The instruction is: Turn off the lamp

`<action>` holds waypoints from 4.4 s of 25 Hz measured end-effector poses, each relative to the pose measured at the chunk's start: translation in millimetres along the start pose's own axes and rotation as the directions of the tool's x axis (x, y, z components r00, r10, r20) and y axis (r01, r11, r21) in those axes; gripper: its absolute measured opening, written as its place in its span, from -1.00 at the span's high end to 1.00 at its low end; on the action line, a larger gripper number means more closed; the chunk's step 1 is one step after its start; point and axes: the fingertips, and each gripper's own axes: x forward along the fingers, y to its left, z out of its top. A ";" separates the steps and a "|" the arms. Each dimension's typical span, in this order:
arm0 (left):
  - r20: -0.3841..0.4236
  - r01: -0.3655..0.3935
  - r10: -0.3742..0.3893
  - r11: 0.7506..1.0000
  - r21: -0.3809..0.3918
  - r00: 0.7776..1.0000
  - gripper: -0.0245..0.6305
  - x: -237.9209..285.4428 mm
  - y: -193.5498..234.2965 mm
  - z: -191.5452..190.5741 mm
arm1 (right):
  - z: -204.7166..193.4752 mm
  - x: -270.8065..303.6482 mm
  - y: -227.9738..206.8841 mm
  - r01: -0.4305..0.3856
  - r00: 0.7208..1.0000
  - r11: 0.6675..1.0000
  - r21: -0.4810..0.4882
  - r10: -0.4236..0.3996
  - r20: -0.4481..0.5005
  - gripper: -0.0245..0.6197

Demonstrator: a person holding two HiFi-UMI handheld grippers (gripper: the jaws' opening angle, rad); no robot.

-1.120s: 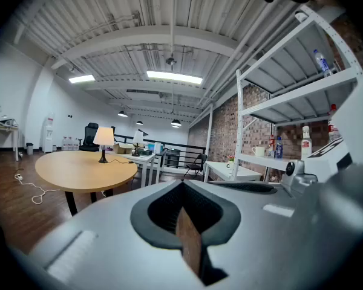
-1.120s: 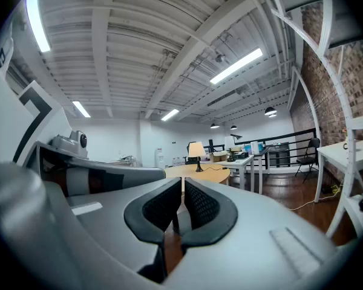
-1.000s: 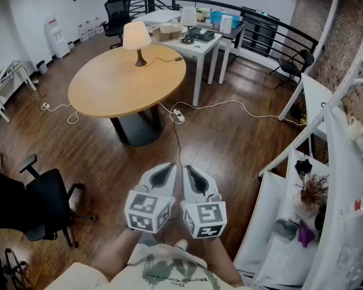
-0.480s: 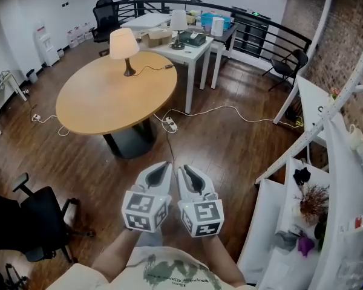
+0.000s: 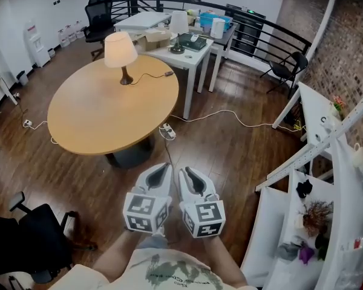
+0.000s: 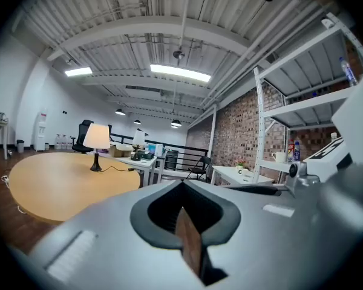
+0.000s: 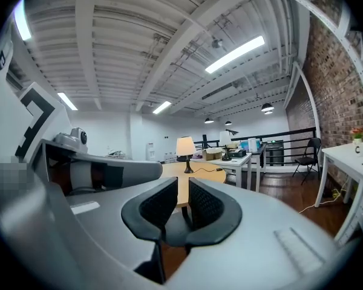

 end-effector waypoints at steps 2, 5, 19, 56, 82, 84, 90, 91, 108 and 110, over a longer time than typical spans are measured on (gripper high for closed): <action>0.001 0.008 -0.008 1.000 0.002 1.000 0.93 12.0 14.9 4.7 | 2.8 20.4 -0.3 0.009 1.000 1.000 0.002 -0.009 -0.007 0.76; -0.002 0.022 -0.022 1.000 0.000 1.000 0.93 28.2 39.3 10.3 | 8.6 52.1 0.7 0.021 1.000 1.000 0.002 -0.021 -0.012 0.76; -0.006 0.085 -0.085 0.996 -0.007 0.996 0.87 101.5 126.0 31.0 | 29.0 156.5 -7.4 0.092 0.996 0.996 -0.013 -0.092 -0.003 0.76; -0.049 -0.174 0.173 0.985 -0.016 0.984 0.84 413.8 95.9 58.4 | 86.1 314.8 -286.7 -0.181 0.983 0.983 0.009 0.181 -0.008 0.76; -0.042 -0.306 0.303 0.949 -0.071 0.952 0.84 554.2 176.3 84.0 | 112.7 464.4 -354.5 -0.314 0.949 0.949 -0.021 0.313 -0.044 0.76; -0.051 -0.312 0.309 0.947 -0.079 0.950 0.84 567.3 188.9 85.9 | 114.1 483.1 -356.5 -0.324 0.945 0.946 -0.028 0.322 -0.062 0.76; -0.065 -0.348 0.342 0.932 -0.106 0.937 0.84 603.1 236.0 87.4 | 114.9 541.6 -361.0 -0.359 0.930 0.932 -0.038 0.354 -0.099 0.76; -0.062 -0.356 0.351 0.928 -0.111 0.934 0.84 607.4 243.8 88.0 | 115.0 549.9 -362.7 -0.360 0.929 0.932 -0.041 0.355 -0.106 0.76; -0.103 -0.470 0.458 0.856 -0.214 0.883 0.84 639.5 334.8 60.8 | 100.2 641.0 -350.2 -0.461 0.879 0.885 -0.068 0.445 -0.170 0.75; -0.117 -0.495 0.481 0.840 -0.223 0.869 0.84 643.7 343.9 54.1 | 98.3 651.4 -349.8 -0.485 0.866 0.872 -0.068 0.468 -0.177 0.75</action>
